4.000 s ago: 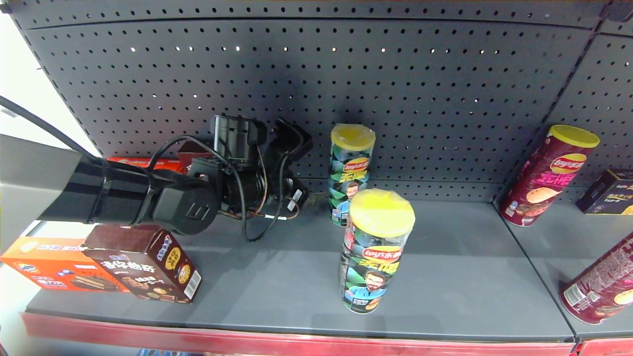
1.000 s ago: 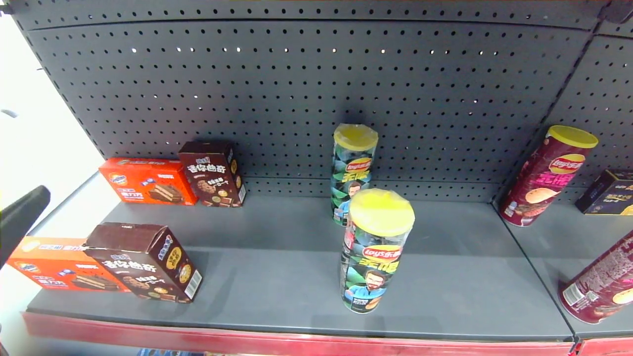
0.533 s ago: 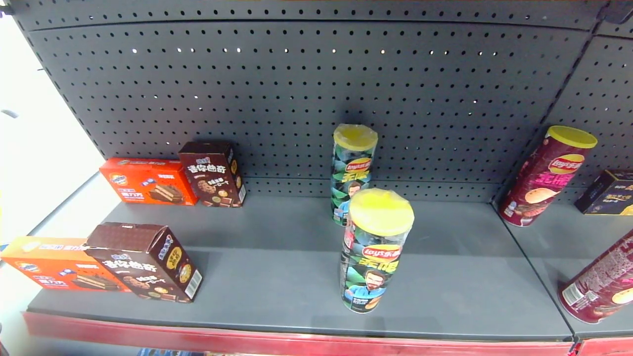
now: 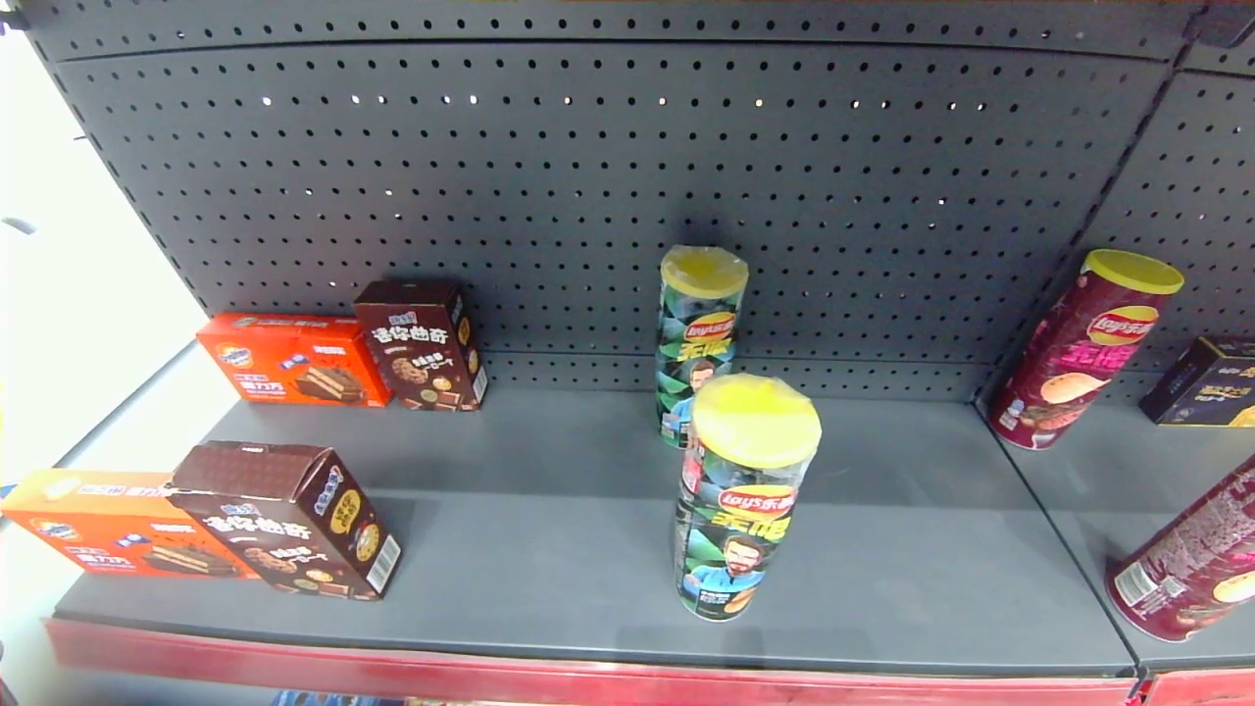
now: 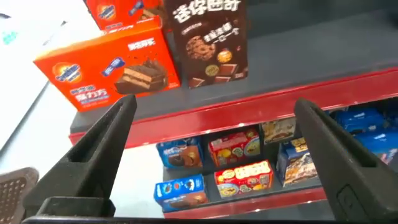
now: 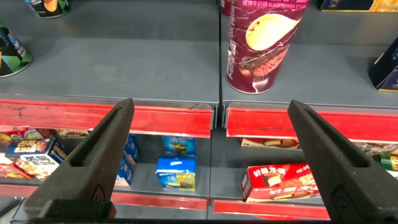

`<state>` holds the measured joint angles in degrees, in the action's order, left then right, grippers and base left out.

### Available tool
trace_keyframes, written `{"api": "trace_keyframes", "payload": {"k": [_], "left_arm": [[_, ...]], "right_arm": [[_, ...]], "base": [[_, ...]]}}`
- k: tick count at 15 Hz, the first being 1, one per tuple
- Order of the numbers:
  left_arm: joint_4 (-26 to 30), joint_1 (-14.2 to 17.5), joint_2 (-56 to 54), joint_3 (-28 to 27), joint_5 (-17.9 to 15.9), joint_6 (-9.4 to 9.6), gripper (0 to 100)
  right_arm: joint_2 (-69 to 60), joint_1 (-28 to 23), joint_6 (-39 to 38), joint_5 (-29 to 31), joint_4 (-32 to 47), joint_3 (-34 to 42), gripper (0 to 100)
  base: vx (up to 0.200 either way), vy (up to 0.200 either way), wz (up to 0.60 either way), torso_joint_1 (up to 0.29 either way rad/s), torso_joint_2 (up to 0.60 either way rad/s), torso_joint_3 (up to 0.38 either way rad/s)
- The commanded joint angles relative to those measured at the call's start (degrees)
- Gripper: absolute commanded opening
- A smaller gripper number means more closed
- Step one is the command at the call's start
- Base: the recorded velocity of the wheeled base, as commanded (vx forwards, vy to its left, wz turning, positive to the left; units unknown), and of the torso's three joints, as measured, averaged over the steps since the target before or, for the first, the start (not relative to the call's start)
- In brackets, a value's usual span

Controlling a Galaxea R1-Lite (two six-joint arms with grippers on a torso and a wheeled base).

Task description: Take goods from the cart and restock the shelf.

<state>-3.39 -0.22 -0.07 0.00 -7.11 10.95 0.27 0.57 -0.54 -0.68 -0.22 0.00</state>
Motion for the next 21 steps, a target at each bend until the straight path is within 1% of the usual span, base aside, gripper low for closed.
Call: {"api": "trace_keyframes", "payload": {"k": [1, 2, 3, 4, 5, 6, 7, 8, 9, 14, 15, 16, 17, 18, 19, 20, 21], "left_arm": [[0.4, 0.0, 0.1, 0.0, 2.4, -0.66, 100], [1.3, 0.2, 0.1, -0.3, 4.6, -0.75, 100], [2.3, 0.2, 0.1, -0.6, 5.6, -1.28, 100], [2.5, 0.1, 0.1, -0.4, 6.8, -3.39, 100], [3.6, 0.1, 0.1, -0.1, 7.4, -6.82, 100], [3.6, 0.1, 0.1, -0.1, 7.2, -9.45, 100], [3.5, 0.1, 0.1, -0.1, 7.2, -10.24, 100], [3.5, 0.0, 0.1, -0.1, 6.6, -9.54, 100], [3.7, 0.0, 0.1, -0.2, 5.6, -9.45, 100], [3.7, 0.0, 0.1, -0.2, 5.5, -9.54, 100], [3.8, 0.0, 0.1, -0.3, 5.4, -9.37, 100], [3.8, 0.0, 0.1, -0.3, 5.3, -9.37, 100], [3.8, -0.1, 0.1, -0.4, 5.3, -9.37, 100], [3.9, -0.1, 0.1, -0.4, 5.3, -9.28, 100], [3.8, 0.0, 0.1, -0.3, 5.3, -9.28, 100], [3.8, 0.0, 0.1, -0.3, 5.3, -9.28, 100], [3.8, 0.0, 0.1, -0.3, 5.3, -9.28, 100]], "right_arm": [[0.1, 0.0, 0.0, 0.0, 0.0, 0.0, 100], [0.1, 0.0, 0.0, 0.0, 0.0, 0.0, 100], [0.1, 0.0, 0.0, 0.0, 0.0, 0.0, 100], [0.1, 0.0, 0.0, 0.0, 0.0, 0.0, 100], [0.1, 0.0, 0.0, 0.0, 0.0, 0.0, 100], [0.1, 0.0, 0.0, 0.0, 0.0, 0.0, 100], [0.1, 0.0, 0.0, 0.0, 0.0, 0.0, 100], [0.1, 0.0, 0.0, 0.0, 0.0, 0.0, 100], [0.1, 0.0, 0.0, 0.0, 0.0, 0.0, 100], [0.3, 0.0, 1.2, -0.5, -0.6, -0.4, 100], [8.0, 0.1, 1.3, -0.6, 0.0, -9.8, 100], [23.0, 0.8, -0.1, -1.2, 0.6, -18.0, 100], [26.0, 2.6, -0.3, -3.0, -0.4, -20.5, 100], [29.9, 8.0, 0.6, -9.7, -2.0, -24.0, 100], [34.0, 12.0, 1.5, -11.7, -2.3, -25.7, 100], [37.7, 16.4, 2.1, -11.8, -2.2, -27.7, 100], [41.3, 22.3, 2.4, -11.2, -2.3, -29.1, 100]], "base": [[0.000, 0.000, 0.00, 0.000, 0.00, 0.000], [0.000, 0.000, 0.00, 0.000, 0.00, 0.000], [0.000, 0.000, 0.00, 0.000, 0.00, 0.000], [0.000, 0.000, 0.00, 0.000, 0.00, 0.000], [0.000, 0.000, 0.00, 0.000, 0.00, 0.000], [0.000, 0.000, 0.00, 0.000, 0.00, 0.000], [0.000, 0.000, 0.00, 0.000, 0.00, 0.000], [0.000, 0.000, 0.00, 0.000, 0.00, 0.000], [0.000, 0.000, 0.00, 0.000, 0.00, 0.000], [0.000, 0.000, 0.00, 0.000, 0.00, 0.000], [0.000, 0.000, 0.00, 0.000, 0.00, 0.000], [0.000, 0.000, 0.00, 0.000, 0.00, 0.000], [0.000, 0.000, 0.00, 0.000, 0.00, 0.000], [0.000, 0.000, 0.00, 0.000, 0.00, 0.000], [0.000, 0.000, 0.00, 0.000, 0.00, 0.000], [0.000, 0.000, 0.00, 0.000, 0.00, 0.000], [0.000, 0.000, 0.00, 0.000, 0.00, 0.000]]}}
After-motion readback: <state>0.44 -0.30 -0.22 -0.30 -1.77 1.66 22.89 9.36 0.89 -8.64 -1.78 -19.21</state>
